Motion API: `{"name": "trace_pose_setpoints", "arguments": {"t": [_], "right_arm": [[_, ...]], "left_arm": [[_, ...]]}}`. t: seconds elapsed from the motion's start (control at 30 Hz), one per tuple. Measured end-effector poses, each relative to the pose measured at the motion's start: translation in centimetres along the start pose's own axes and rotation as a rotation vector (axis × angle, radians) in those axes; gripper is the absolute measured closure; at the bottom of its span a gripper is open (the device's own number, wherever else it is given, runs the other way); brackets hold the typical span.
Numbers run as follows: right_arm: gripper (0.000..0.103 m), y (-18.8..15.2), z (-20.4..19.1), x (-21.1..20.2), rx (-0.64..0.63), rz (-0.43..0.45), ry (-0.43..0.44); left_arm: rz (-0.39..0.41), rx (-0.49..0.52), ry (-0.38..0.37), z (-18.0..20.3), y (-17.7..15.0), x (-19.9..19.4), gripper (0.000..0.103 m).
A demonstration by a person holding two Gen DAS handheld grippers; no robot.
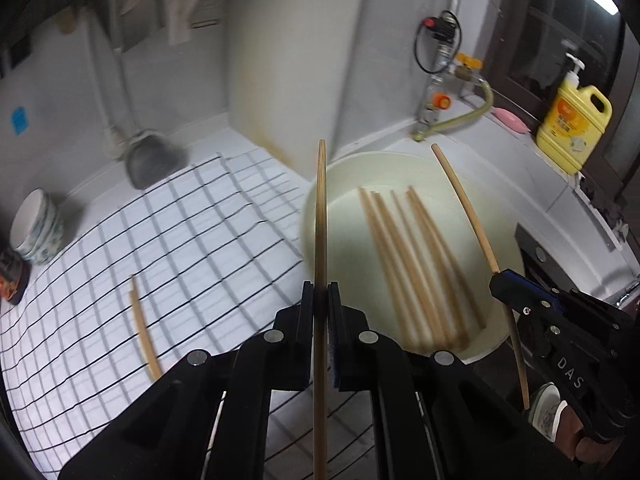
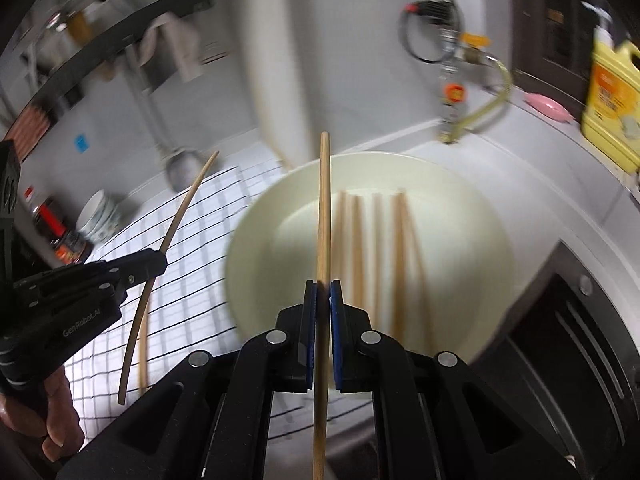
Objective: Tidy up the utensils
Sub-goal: 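Carry the held chopsticks with both tools over the white basin, then open both tools to drop the chopsticks into the basin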
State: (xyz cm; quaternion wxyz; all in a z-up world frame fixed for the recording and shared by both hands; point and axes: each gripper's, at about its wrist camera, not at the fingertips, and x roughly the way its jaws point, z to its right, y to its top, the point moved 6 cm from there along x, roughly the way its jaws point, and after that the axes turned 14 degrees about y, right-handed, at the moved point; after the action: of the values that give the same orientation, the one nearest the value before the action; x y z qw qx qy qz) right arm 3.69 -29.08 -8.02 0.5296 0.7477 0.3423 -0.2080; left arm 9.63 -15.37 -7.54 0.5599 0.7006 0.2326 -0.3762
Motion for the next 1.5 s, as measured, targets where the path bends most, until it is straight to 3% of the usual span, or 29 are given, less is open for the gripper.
{"name": "trace_pose_setpoints", "arguments": {"t": [0.47, 1.1, 1.17, 1.23, 1.27, 1.3, 1.37, 1.5], "right_arm": [[0.097, 1.2, 8.1, 1.8, 0.122, -0.019, -0.023], [0.096, 0.6, 11.0, 5.7, 0.191, -0.11, -0.018], [0.085, 0.8, 10.9, 5.5, 0.192, -0.101, -0.013], [0.081, 1.1, 10.7, 5.2, 0.186, -0.089, -0.014], [0.081, 1.2, 10.7, 5.0, 0.18, -0.082, -0.019], [0.081, 1.4, 10.7, 4.8, 0.176, -0.077, -0.023], [0.081, 1.5, 10.7, 4.4, 0.176, -0.064, -0.028], [0.079, 1.5, 10.8, 3.7, 0.184, -0.052, -0.037]], "left_arm": [[-0.093, 0.071, -0.052, 7.7, 2.6, 5.4, 0.096], [-0.182, 0.104, -0.018, 9.7, 2.5, 9.7, 0.095], [-0.183, 0.096, -0.005, 9.3, 2.6, 9.7, 0.095], [-0.178, 0.092, 0.007, 8.9, 2.7, 9.5, 0.09], [-0.175, 0.087, 0.019, 8.6, 2.7, 9.3, 0.076], [-0.169, 0.082, 0.029, 8.3, 2.8, 9.1, 0.054], [-0.133, 0.058, 0.057, 7.6, 3.1, 8.4, 0.033], [-0.102, 0.047, 0.078, 6.6, 3.4, 7.2, 0.033]]}}
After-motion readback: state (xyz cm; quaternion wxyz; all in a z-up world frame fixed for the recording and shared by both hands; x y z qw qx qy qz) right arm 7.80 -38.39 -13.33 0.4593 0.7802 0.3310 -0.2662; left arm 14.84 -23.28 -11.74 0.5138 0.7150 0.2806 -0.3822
